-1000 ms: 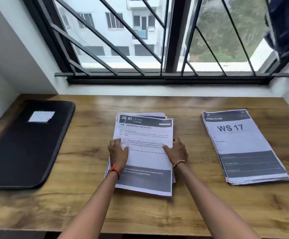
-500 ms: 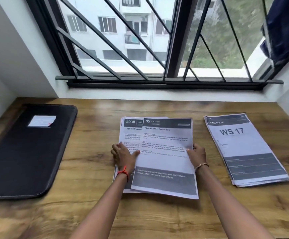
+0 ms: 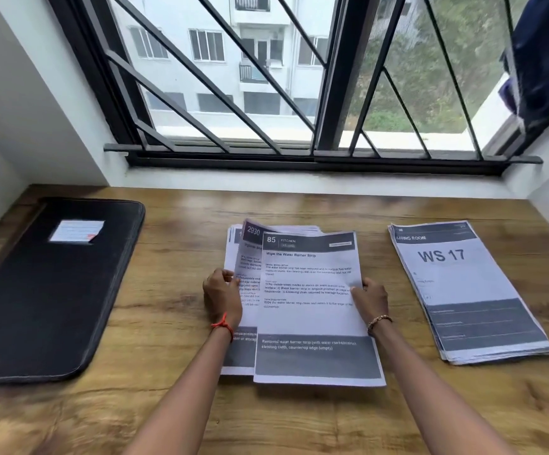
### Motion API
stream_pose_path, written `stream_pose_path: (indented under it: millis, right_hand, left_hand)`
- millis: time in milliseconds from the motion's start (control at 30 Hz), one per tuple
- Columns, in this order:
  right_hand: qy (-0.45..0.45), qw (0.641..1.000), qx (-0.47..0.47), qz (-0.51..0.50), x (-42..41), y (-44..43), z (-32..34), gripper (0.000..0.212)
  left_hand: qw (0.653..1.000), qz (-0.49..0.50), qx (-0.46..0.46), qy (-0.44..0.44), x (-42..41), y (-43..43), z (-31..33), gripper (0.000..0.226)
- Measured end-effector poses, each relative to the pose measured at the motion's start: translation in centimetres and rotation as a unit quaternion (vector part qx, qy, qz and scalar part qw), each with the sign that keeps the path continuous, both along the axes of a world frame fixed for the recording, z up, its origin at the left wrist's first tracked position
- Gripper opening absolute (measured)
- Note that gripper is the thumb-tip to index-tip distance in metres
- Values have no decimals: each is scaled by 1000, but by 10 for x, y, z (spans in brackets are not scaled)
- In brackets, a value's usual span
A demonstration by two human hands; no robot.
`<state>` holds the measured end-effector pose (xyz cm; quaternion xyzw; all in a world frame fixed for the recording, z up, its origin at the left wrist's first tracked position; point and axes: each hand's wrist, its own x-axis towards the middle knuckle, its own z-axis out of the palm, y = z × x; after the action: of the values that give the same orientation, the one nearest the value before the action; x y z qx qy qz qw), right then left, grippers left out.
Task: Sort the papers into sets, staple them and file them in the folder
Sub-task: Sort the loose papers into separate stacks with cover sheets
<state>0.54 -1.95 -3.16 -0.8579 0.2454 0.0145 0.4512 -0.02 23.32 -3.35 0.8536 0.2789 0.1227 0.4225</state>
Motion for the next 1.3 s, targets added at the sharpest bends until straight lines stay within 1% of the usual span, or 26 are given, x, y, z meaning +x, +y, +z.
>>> stream_pose_path:
  millis: [67, 133, 267, 333, 467, 533, 600, 667, 767, 867, 933, 967, 1000, 1067, 1100, 1133, 1200, 1233, 1300]
  right_hand:
    - [5, 1000, 9, -10, 0, 1, -1, 18]
    - [5, 1000, 17, -16, 0, 1, -1, 26]
    - [2, 999, 37, -37, 2, 0, -1, 17]
    - [-6, 997, 36, -65, 4, -2, -4, 26]
    - [-10, 993, 37, -108, 7, -4, -8, 22]
    - [-4, 993, 50, -108, 7, -4, -7, 20]
    - [-2, 993, 59, -100, 6, -2, -4, 19]
    - [2, 996, 53, -75, 5, 1, -1, 26]
    - [12, 998, 43, -34, 3, 5, 3, 30]
    - [-9, 996, 83, -26, 0, 6, 8, 28]
    - [-32, 993, 106, -36, -3, 3, 9, 26]
    - [-41, 992, 114, -46, -5, 1, 7, 25]
    - [-49, 990, 119, -56, -7, 0, 6, 25]
    - [-57, 989, 117, -67, -10, 0, 3, 13]
    - [-58, 990, 110, -68, -11, 1, 2, 9]
    - [-59, 991, 104, -67, -11, 1, 1, 9]
    - [-62, 991, 89, -73, -11, 3, 2, 8]
    - [-65, 991, 84, -81, -11, 4, 2, 8]
    - [-64, 989, 76, -106, -10, 8, 3, 11]
  left_hand:
    - [1000, 1, 5, -2, 1, 3, 2, 4]
    - [1000, 1, 6, -7, 1, 5, 3, 5]
    - [1000, 14, 21, -18, 3, 6, -1, 4]
    - [999, 9, 18, -44, 5, 6, -2, 2]
    - [996, -30, -20, -81, 7, 5, 2, 9]
    - [995, -48, -45, -78, 10, 5, 4, 15]
    - [990, -93, -82, -67, 11, 3, 6, 21]
    - [976, -168, -130, -50, 11, -2, 6, 24]
    - [935, -271, -229, -19, 8, -15, 5, 32]
    - [908, -312, -278, -22, 6, -25, 2, 35]
    - [901, -327, -284, -17, 5, -27, 2, 35]
    - [910, -326, -255, -16, 5, -27, 1, 34]
    - [930, -310, -196, -19, 5, -26, -1, 32]
    - [969, -242, -28, -28, 6, -25, -5, 37]
    - [976, -212, 37, -19, 6, -23, -6, 43]
    - [977, -197, 81, 6, 6, -21, -6, 51]
    - [968, -194, 135, 83, 3, -17, -8, 61]
    - [962, -197, 153, 115, 0, -15, -11, 65]
    - [955, -202, 161, 148, -5, -11, -15, 70]
